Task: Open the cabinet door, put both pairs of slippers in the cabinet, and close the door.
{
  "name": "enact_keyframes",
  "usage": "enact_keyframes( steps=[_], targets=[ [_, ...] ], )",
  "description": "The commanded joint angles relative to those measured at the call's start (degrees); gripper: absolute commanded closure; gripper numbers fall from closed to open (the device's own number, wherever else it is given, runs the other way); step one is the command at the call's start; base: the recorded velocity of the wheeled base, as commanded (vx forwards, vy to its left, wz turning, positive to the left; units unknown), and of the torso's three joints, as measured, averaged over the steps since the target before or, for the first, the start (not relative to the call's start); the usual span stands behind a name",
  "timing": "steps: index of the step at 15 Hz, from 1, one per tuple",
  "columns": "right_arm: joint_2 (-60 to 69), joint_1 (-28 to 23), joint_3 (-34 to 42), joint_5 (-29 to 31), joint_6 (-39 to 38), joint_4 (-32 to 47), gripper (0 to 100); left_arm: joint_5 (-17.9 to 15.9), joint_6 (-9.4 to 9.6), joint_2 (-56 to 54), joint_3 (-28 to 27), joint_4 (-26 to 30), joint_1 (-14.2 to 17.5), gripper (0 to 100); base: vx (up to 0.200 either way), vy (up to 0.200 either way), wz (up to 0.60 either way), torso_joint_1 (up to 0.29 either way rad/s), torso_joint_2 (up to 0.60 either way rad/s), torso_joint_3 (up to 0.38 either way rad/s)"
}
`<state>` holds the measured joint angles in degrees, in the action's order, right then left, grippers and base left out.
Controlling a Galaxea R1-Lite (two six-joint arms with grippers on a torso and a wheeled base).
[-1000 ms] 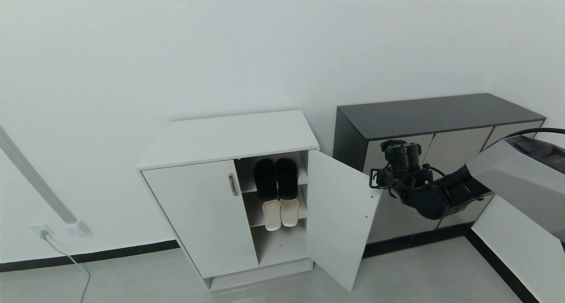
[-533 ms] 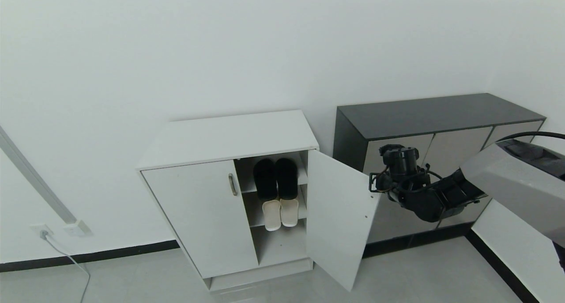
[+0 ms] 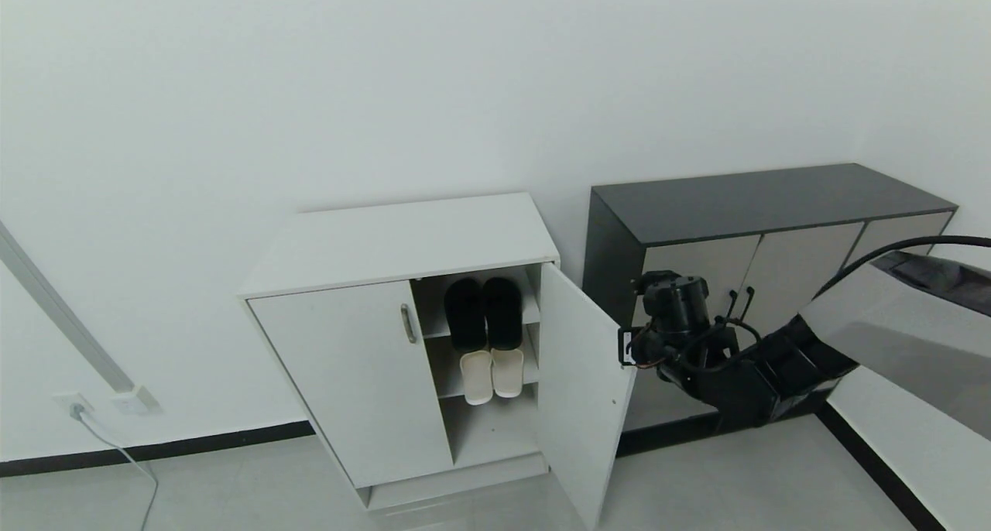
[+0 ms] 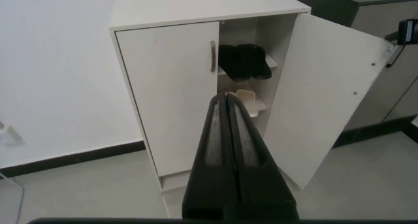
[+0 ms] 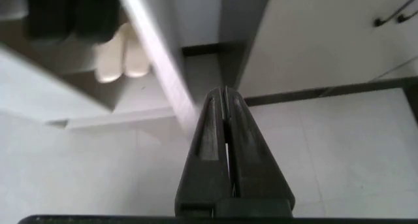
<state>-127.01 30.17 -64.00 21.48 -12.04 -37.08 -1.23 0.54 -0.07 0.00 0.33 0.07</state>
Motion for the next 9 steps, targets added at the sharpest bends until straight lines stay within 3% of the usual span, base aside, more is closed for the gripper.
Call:
enact_keyframes(
  steps=[1,4,9],
  targets=[
    [3.6,5.0,4.5,0.1,-0.2,-1.9,100,0.0,-0.01,0.1,0.0,-0.1,0.0,100,0.000,0.000,0.00,0.000,0.00,0.000],
    [6.3,8.2,8.5,0.0,0.1,-5.4,100,0.0,-0.01,0.1,0.0,0.0,0.0,100,0.000,0.000,0.00,0.000,0.00,0.000],
    [7.6,8.5,9.9,0.1,1.3,-5.8,100,0.0,-0.01,0.1,-0.1,0.0,0.0,100,0.000,0.000,0.00,0.000,0.00,0.000]
  ],
)
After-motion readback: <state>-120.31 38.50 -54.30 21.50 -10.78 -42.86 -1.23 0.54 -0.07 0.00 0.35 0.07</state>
